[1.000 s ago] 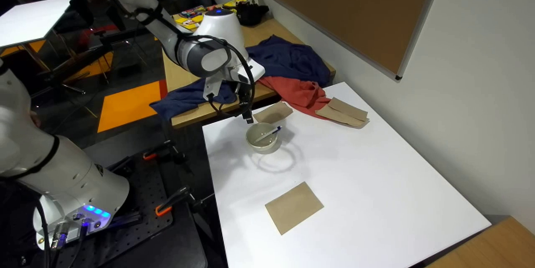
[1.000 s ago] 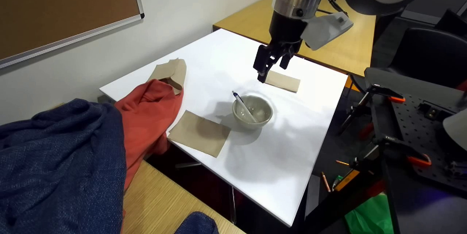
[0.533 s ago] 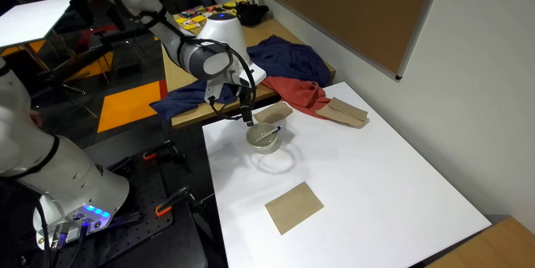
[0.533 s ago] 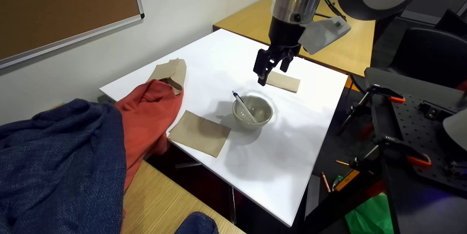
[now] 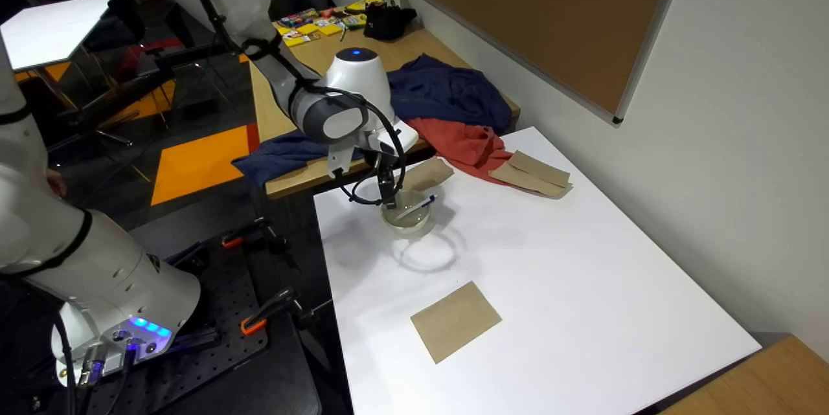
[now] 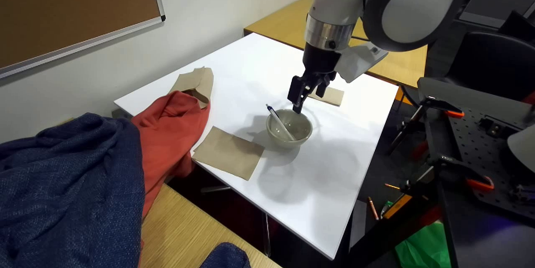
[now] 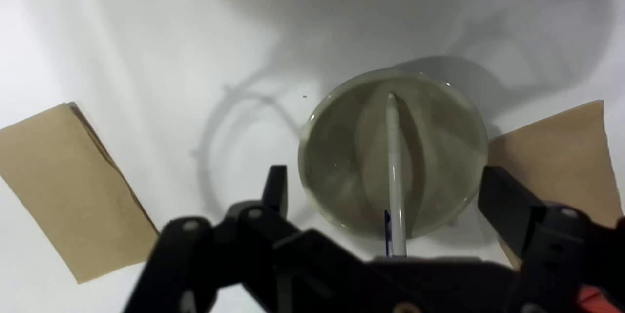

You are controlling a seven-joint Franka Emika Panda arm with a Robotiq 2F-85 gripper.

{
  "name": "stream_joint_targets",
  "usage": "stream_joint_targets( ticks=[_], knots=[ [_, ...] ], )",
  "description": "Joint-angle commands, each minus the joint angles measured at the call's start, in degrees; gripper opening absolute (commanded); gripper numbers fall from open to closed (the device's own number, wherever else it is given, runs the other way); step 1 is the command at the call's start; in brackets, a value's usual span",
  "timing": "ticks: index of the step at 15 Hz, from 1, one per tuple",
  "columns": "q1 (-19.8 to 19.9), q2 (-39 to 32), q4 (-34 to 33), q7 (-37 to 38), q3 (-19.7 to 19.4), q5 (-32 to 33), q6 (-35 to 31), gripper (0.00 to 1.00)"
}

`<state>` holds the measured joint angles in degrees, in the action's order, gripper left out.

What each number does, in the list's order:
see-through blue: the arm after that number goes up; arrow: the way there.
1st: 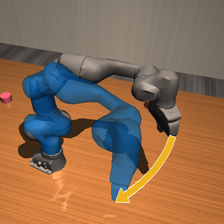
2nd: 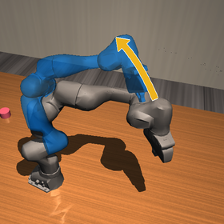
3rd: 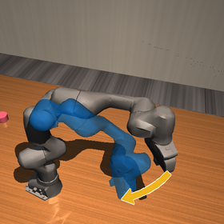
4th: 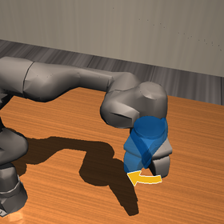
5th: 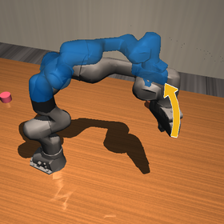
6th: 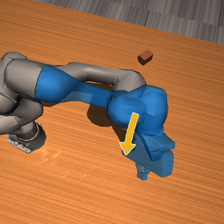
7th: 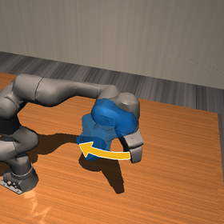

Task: Remove the marker from the bowl.

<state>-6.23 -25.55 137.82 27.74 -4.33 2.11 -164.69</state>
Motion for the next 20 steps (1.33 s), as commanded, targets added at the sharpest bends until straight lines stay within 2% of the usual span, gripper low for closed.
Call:
stream_joint_targets(
  ticks=[1,7,10,13,15,17,20],
  knots=[
    [-1.08,-3.78,-2.24,-2.56,-0.90,-2.60,-2.89,1.00],
    [-2.89,-7.66,-5.00,-2.26,-1.60,-3.47,-3.64,1.00],
    [-3.87,-8.99,-6.37,-2.15,-1.90,-3.61,-3.46,0.66],
    [-4.41,-10.42,-7.88,-2.13,-2.44,-3.84,-3.26,0.51],
    [-4.45,-11.40,-8.93,-2.18,-2.76,-4.19,-3.09,0.49],
    [-4.02,-12.61,-10.24,-2.40,-2.66,-4.78,-2.81,0.54],
    [-3.57,-14.74,-12.45,-2.65,-2.41,-5.76,-2.16,0.54]
  ],
)
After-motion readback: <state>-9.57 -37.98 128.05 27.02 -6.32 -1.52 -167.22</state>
